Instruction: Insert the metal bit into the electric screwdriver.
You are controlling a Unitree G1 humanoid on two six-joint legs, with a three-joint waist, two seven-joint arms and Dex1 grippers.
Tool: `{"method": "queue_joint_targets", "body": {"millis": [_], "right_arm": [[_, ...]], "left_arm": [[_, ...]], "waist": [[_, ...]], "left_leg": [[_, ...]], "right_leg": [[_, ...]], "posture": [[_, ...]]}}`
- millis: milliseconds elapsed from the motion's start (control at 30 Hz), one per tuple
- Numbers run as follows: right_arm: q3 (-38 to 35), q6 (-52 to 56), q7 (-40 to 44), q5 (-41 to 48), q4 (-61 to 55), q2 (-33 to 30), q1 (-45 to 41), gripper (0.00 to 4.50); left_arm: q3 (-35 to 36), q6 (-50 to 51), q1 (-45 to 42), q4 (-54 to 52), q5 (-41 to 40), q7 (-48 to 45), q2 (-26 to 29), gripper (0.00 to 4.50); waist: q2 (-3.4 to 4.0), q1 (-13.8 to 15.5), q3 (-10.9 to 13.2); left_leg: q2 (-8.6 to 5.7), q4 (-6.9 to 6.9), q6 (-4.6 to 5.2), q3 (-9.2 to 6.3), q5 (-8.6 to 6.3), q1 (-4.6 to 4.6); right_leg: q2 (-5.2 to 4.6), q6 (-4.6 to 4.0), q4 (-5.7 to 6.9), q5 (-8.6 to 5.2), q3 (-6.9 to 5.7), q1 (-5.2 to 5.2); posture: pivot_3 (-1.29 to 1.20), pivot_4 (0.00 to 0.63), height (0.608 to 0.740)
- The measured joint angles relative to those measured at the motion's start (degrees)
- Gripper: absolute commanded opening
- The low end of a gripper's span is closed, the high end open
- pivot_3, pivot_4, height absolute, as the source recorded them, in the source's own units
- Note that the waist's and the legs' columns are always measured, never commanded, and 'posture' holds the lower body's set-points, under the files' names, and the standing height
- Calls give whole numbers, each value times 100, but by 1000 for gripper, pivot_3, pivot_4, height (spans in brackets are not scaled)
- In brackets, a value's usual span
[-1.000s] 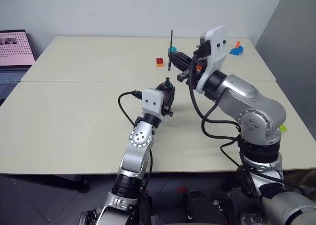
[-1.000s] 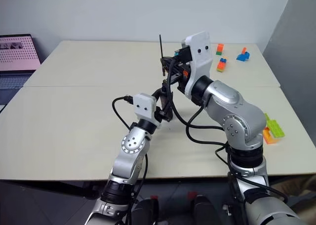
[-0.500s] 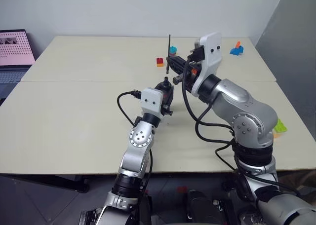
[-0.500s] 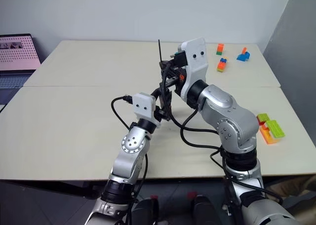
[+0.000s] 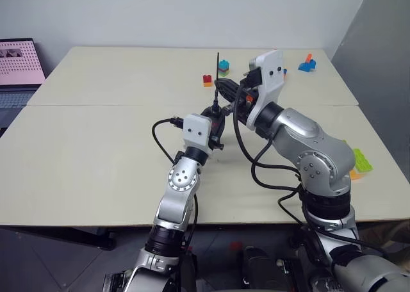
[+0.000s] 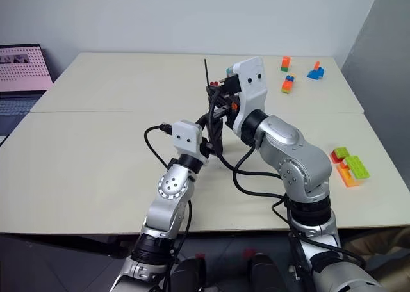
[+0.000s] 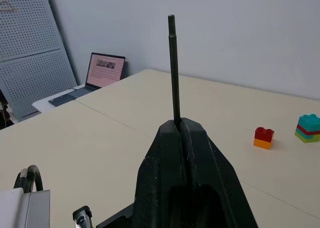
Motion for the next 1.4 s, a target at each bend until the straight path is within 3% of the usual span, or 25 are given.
{"method": "queue_joint_targets", "body": {"millis": [500, 1067, 1400], "right_arm": [[204, -398, 140, -270, -15, -24, 225, 0], [114, 216, 248, -149, -146, -87, 51, 0], [-142, 607, 1132, 271, 428, -688, -514, 0]], "left_arm": [[2, 8, 0, 0, -2, -10, 6, 1653], [-12, 14, 6, 0, -5, -30, 5, 1653], [-13, 10, 5, 0, -7, -40, 4, 1653]], "waist": [[0, 1, 0], [0, 0, -1], [0, 1, -1]], "left_leg": [[0, -1, 0, -2, 0, 0], [0, -1, 0, -3, 0, 1], [0, -3, 0, -3, 0, 1]], "right_leg": [[0, -4, -2, -2, -1, 0], [0, -29, -2, -17, -1, 0], [-1, -31, -4, -18, -3, 0]], "posture": [[0, 150, 740], [0, 150, 740], [0, 150, 740]]}}
